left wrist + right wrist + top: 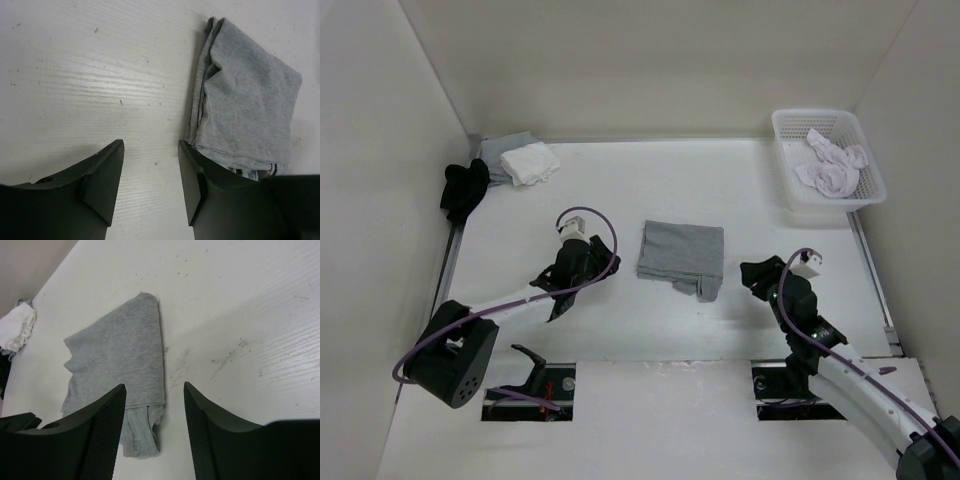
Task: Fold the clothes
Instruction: Fold the tank top
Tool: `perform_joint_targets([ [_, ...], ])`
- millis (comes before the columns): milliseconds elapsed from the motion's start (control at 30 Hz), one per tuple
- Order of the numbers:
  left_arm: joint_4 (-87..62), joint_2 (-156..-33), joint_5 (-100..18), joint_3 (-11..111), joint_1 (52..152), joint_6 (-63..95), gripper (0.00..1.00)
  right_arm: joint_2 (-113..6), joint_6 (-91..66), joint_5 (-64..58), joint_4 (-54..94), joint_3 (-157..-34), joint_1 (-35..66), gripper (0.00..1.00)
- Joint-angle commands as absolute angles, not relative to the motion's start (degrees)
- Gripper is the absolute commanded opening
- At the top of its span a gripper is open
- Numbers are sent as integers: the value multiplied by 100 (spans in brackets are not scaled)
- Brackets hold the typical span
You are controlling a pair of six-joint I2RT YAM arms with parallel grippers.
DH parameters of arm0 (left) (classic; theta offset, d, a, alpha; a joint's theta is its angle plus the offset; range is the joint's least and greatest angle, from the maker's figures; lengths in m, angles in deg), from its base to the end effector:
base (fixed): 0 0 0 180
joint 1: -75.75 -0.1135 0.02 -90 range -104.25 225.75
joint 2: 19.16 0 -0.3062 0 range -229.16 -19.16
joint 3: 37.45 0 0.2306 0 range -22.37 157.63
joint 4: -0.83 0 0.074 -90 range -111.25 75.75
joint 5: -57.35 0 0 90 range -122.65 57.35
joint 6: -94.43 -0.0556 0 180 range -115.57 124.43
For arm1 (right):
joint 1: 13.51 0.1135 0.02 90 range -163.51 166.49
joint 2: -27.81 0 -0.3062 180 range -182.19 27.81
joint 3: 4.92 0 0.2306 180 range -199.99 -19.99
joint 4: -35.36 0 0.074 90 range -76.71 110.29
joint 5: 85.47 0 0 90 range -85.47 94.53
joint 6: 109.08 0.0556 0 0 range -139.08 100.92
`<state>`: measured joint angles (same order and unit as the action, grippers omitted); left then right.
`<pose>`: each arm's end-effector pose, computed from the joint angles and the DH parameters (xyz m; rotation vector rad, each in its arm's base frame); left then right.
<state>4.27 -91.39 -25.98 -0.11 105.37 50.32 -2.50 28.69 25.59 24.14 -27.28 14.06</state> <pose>0.1996 -0.1061 0.2058 -0.3800 2.1535 -0.6495 0.1005 0.0299 0.1948 0.5814 1.8294 0.5469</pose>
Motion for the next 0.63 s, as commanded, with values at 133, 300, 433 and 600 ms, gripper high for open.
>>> perform_joint_targets([
  [133, 404, -8948, -2632, 232, 10462, 4821, 48, -444, 2803, 2729, 2881, -2764, 1509, 55],
  [300, 412, -8895, -2659, 241, 10444, 4759, 47, -410, 2821, 2738, 2881, -2747, 1492, 55],
  [433, 447, -9131, -2668, 399, 10593, 4706, 45, -445, 2838, 2703, 2881, -2747, 1510, 56],
  [600, 491, -9413, -2624, 663, 10804, 4522, 49, -454, 2838, 2703, 2881, -2755, 1510, 56],
])
